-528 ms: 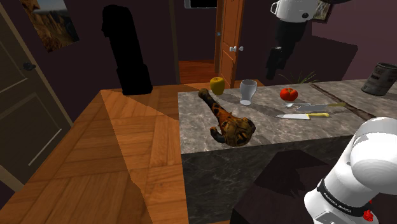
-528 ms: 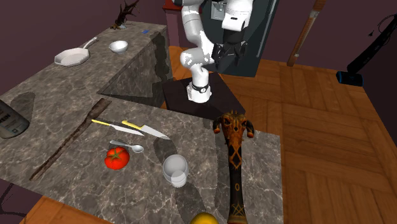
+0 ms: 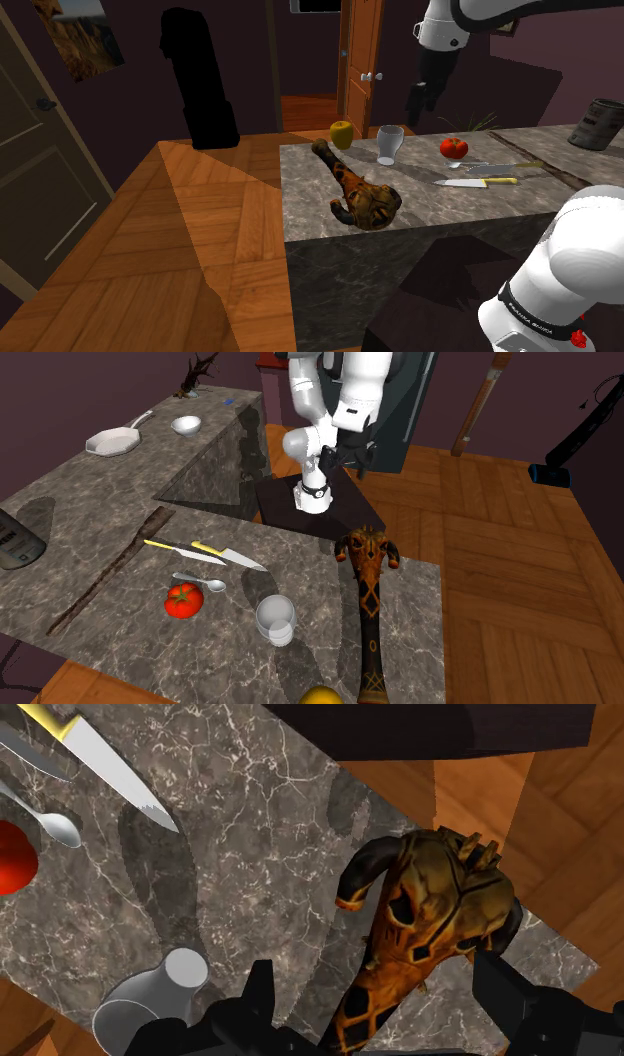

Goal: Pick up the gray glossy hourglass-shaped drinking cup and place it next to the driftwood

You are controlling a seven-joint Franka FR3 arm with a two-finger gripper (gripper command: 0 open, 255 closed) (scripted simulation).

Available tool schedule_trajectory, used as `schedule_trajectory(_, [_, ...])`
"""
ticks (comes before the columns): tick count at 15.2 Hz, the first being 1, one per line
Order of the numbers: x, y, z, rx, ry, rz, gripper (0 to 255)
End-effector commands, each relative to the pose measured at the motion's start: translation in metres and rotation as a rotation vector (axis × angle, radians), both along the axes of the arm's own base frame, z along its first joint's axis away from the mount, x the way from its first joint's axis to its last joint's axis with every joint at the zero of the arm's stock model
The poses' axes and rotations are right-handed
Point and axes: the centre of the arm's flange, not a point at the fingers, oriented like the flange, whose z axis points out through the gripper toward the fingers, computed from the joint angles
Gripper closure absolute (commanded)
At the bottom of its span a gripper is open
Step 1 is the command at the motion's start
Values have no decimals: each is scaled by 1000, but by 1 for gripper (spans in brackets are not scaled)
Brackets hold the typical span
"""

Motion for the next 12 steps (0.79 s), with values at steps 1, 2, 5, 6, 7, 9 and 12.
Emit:
schedule_trajectory(1, [15,-20,-11,-3,1,-8,0])
schedule_trajectory(2, [22,-29,-16,-4,1,-13,0])
schedule_trajectory(5, [44,-58,-33,-8,3,-26,0])
schedule_trajectory(6, [51,-67,-38,-9,4,-30,0])
schedule_trajectory(7, [59,-77,-43,-11,5,-34,0])
schedule_trajectory(9, [73,-96,-54,-13,6,-43,0])
schedule_trajectory(12, [94,-125,-71,-17,8,-56,0])
